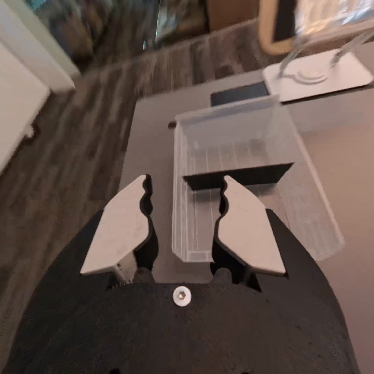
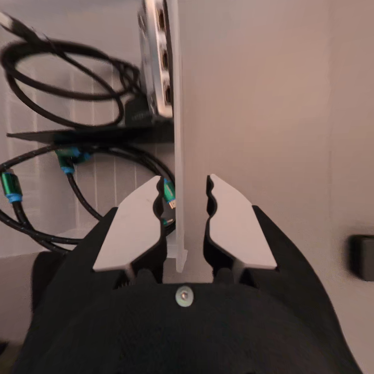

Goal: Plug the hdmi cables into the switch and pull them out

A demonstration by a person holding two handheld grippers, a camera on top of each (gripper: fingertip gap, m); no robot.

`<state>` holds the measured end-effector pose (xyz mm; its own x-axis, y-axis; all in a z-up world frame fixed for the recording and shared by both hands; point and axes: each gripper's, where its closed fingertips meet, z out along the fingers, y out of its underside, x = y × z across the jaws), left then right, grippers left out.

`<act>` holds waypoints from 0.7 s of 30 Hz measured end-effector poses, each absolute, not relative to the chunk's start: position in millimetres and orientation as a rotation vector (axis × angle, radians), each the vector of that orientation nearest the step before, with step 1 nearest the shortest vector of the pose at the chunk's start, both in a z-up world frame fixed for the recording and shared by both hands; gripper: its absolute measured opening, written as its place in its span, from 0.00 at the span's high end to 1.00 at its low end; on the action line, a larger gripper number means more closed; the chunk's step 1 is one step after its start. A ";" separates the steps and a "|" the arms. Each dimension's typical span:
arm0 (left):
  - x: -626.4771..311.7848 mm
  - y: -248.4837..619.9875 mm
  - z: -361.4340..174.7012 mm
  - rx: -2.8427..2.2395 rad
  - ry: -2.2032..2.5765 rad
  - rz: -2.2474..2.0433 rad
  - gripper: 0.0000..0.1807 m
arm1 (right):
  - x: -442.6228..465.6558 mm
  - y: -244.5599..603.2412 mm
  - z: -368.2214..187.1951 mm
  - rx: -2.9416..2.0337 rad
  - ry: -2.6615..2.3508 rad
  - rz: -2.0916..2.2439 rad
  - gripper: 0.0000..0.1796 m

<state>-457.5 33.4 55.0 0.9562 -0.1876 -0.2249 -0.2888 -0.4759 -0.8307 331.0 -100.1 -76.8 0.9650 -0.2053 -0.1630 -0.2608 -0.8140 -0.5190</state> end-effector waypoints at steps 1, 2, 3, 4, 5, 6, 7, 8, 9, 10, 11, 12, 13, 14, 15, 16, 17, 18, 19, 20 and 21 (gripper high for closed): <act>-474.9 37.5 39.5 -2.141 0.274 0.106 0.63 | 323.7 -101.5 -89.9 -2.584 0.363 0.260 0.81; -488.2 41.8 24.0 -2.189 0.237 0.092 0.65 | 313.2 -101.7 -100.1 -2.601 0.401 0.425 0.86; -495.1 45.9 8.3 -2.231 0.228 0.063 0.65 | 308.6 -103.7 -109.6 -2.631 0.467 0.527 0.88; -496.1 48.9 -7.3 -2.277 0.233 0.014 0.65 | 306.2 -106.9 -117.1 -2.664 0.502 0.574 0.89; -495.5 51.1 -22.5 -2.330 0.238 -0.029 0.65 | 306.0 -105.3 -117.4 -2.656 0.497 0.571 0.89; -495.5 52.4 -37.1 -2.390 0.242 -0.051 0.66 | 307.0 -105.6 -117.6 -2.670 0.467 0.528 0.90; -496.8 53.2 -50.9 -2.453 0.248 -0.049 0.66 | 308.2 -106.1 -118.4 -2.693 0.444 0.480 0.92; -499.7 52.9 -63.8 -2.515 0.251 -0.027 0.66 | 309.1 -106.6 -119.4 -2.714 0.439 0.438 0.93; -500.7 51.2 -75.7 -2.574 0.267 -0.014 0.66 | 309.8 -106.9 -120.3 -2.731 0.444 0.406 0.94; -497.8 48.7 -86.1 -2.623 0.291 -0.034 0.70 | 310.0 -107.1 -121.4 -2.746 0.444 0.383 0.94; -493.7 46.5 -94.8 -2.661 0.314 -0.066 0.71 | 310.0 -106.9 -122.6 -2.756 0.437 0.365 0.94; -491.6 45.5 -101.5 -2.690 0.324 -0.082 0.74 | 310.0 -106.8 -123.4 -2.763 0.430 0.352 0.94; -489.3 44.6 -106.8 -2.714 0.331 -0.100 0.78 | 310.4 -106.8 -123.6 -2.767 0.423 0.339 0.95; -486.7 43.7 -110.4 -2.735 0.341 -0.119 0.84 | 310.6 -107.0 -123.8 -2.772 0.417 0.326 0.95; -487.7 44.4 -111.3 -2.742 0.342 -0.104 0.89 | 310.3 -107.3 -124.0 -2.780 0.411 0.318 0.95; -488.0 44.8 -111.1 -2.743 0.346 -0.095 0.96 | 309.5 -107.4 -124.1 -2.788 0.399 0.312 0.95; -484.1 43.6 -111.6 -2.752 0.354 -0.125 0.97 | 308.3 -107.1 -124.1 -2.796 0.380 0.304 0.95; -479.5 42.6 -112.1 -2.761 0.367 -0.152 0.98 | 306.1 -106.2 -124.2 -2.804 0.350 0.300 0.95; -476.5 42.0 -112.7 -2.769 0.398 -0.143 0.98 | 302.7 -105.0 -124.2 -2.810 0.322 0.303 0.95; -474.3 42.2 -112.7 -2.771 0.441 -0.110 0.97 | 298.4 -103.4 -124.1 -2.817 0.303 0.313 0.94; -470.2 41.5 -112.7 -2.773 0.487 -0.091 0.97 | 293.3 -102.0 -124.1 -2.827 0.284 0.325 0.94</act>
